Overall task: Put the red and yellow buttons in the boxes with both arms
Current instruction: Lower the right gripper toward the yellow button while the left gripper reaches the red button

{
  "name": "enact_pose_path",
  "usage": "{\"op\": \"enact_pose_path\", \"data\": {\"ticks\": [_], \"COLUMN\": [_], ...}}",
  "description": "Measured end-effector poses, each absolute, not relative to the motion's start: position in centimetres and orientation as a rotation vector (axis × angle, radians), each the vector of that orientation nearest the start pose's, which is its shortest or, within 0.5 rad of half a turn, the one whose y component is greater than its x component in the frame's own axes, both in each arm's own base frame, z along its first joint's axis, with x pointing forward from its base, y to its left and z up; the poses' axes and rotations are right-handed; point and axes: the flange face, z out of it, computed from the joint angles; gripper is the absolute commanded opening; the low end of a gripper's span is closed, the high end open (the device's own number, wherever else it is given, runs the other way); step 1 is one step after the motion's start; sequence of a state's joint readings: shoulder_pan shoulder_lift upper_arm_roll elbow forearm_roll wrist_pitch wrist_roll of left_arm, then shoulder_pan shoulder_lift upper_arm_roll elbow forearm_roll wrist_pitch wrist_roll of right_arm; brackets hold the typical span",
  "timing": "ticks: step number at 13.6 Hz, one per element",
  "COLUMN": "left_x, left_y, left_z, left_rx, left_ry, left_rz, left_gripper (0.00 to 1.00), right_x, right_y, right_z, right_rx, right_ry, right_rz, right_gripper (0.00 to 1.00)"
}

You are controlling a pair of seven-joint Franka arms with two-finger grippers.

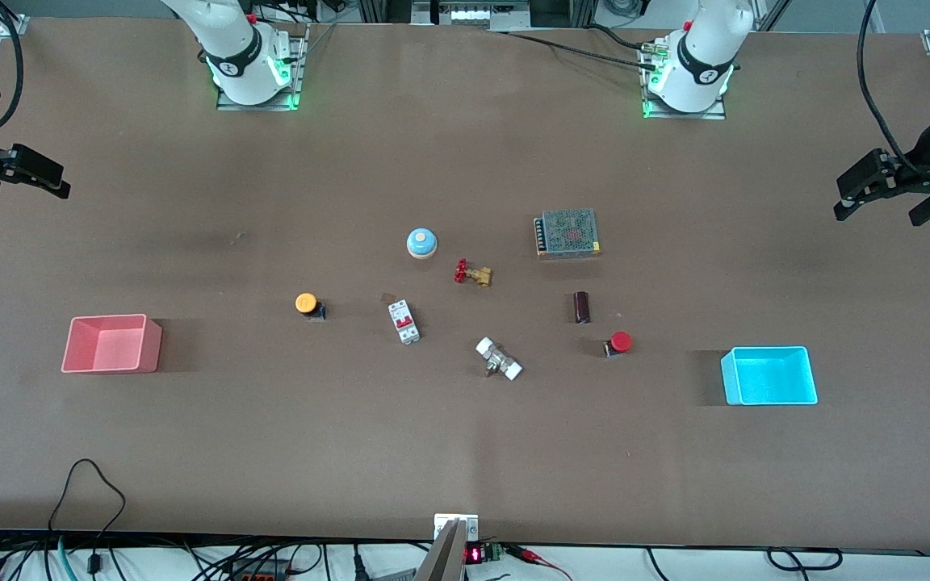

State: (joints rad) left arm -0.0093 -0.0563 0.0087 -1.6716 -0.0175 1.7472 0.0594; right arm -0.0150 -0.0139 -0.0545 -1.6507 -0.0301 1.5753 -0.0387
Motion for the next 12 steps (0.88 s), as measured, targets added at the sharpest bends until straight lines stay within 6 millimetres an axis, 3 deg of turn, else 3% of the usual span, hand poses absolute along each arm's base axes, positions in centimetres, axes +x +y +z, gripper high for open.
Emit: {"op": "enact_pose_path", "data": {"ticks": [5, 7, 9, 12], "left_x": [55.3, 55.3, 55.5, 57.0], "left_y": [-0.2, -0.3, -0.6, -2.1], "left_z": [62.4, 62.4, 61.9, 59.0], "left_rx": [-3.147, -3.148, -3.149, -3.154], "left_ry": [0.092, 0.092, 0.098, 0.11], "left_rz": [-0.209, -0.208, -0.193, -0.139], "left_gripper": [1.0, 1.0, 1.0, 1.0], "right_x": [54.4, 54.6, 56.1, 58.8], "right_y": [-3.9, -2.3, 1.7, 10.0], "right_z": [59.5, 58.2, 54.8, 47.6], "right_rx": [-3.151, -3.122, -3.119, -3.138], "right_ry": [0.045, 0.009, -0.044, -0.111], "right_rz": [0.123, 0.161, 0.214, 0.25], "right_gripper": [1.0, 1.0, 1.0, 1.0]}}
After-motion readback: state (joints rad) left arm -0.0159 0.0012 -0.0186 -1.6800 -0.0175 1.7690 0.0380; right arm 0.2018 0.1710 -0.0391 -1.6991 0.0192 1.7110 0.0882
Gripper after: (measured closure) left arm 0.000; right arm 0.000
